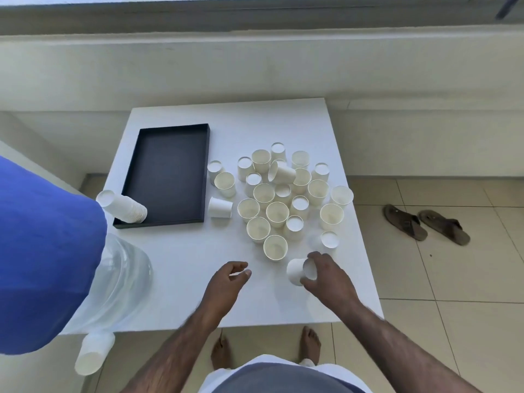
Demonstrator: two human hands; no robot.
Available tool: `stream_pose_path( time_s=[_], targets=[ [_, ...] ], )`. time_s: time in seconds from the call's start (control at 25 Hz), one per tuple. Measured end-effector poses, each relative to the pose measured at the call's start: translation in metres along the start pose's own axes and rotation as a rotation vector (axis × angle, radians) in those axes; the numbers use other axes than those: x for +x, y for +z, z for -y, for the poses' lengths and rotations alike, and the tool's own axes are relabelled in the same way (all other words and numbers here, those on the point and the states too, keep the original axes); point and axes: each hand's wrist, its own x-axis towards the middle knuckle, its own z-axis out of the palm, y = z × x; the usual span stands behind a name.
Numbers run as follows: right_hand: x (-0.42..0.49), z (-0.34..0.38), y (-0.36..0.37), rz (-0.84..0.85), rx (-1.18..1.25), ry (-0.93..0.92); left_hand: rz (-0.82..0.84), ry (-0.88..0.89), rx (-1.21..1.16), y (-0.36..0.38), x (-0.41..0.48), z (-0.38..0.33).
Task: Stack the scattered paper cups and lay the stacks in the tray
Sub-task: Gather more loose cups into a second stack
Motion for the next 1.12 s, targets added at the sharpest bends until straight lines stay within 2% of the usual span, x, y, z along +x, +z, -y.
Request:
stream_pose_path(
  time_s=[0.08,0.16,0.28,0.36,0.44,0.48,0.52,0.56,0.6,0.64,0.72,0.76,0.84,0.96,1.12],
  targets=[
    [-0.021,0.02,-0.013,-0.026,0.356,0.004,0.068,-0.05,-0.209,0.001,-0.008,-0.005],
    [-0.038,0.046,-0.025,0.015,0.572,-0.057,0.164,-0.156,-0.44,0.006,-0.011,-0.009],
    [-0.05,0.077,-0.031,0.086,0.555,-0.248,0.26,-0.281,-0.739,0.01,-0.011,-0.019],
    [-0.046,0.086,-0.033,0.108,0.55,-0.347,0.272,-0.27,-0.762,0.008,-0.012,-0.027],
    [-0.029,0.078,-0.035,-0.016,0.663,-0.303,0.202,-0.253,-0.741,0.004,-0.012,-0.031],
    [-0.017,0.066,-0.037,-0.151,0.668,-0.242,0.163,-0.248,-0.739,0.001,-0.012,-0.032],
    [0.0,0.05,-0.038,-0.294,0.571,-0.18,0.132,-0.241,-0.747,-0.003,-0.012,-0.031],
    [0.017,0.029,-0.038,-0.402,0.374,-0.114,0.106,-0.237,-0.755,-0.007,-0.013,-0.031],
    [0.033,0.009,-0.039,-0.439,0.163,-0.046,0.087,-0.234,-0.764,-0.011,-0.013,-0.029],
    [0.047,-0.008,-0.039,-0.387,0.004,0.017,0.072,-0.233,-0.77,-0.014,-0.013,-0.026],
    [0.063,-0.03,-0.036,-0.175,-0.164,0.069,0.054,-0.247,-0.77,-0.018,-0.014,-0.022],
    [0.067,-0.036,-0.031,-0.078,-0.224,0.059,0.05,-0.256,-0.772,-0.019,-0.015,-0.02],
    [0.069,-0.044,-0.017,-0.018,-0.304,0.005,0.037,-0.265,-0.783,-0.019,-0.015,-0.018],
    [0.064,-0.041,-0.005,-0.073,-0.277,-0.005,0.023,-0.274,-0.775,-0.019,-0.011,-0.017],
    [0.051,-0.035,0.007,-0.126,-0.355,0.005,0.037,-0.282,-0.74,-0.02,-0.005,-0.018]
  ],
)
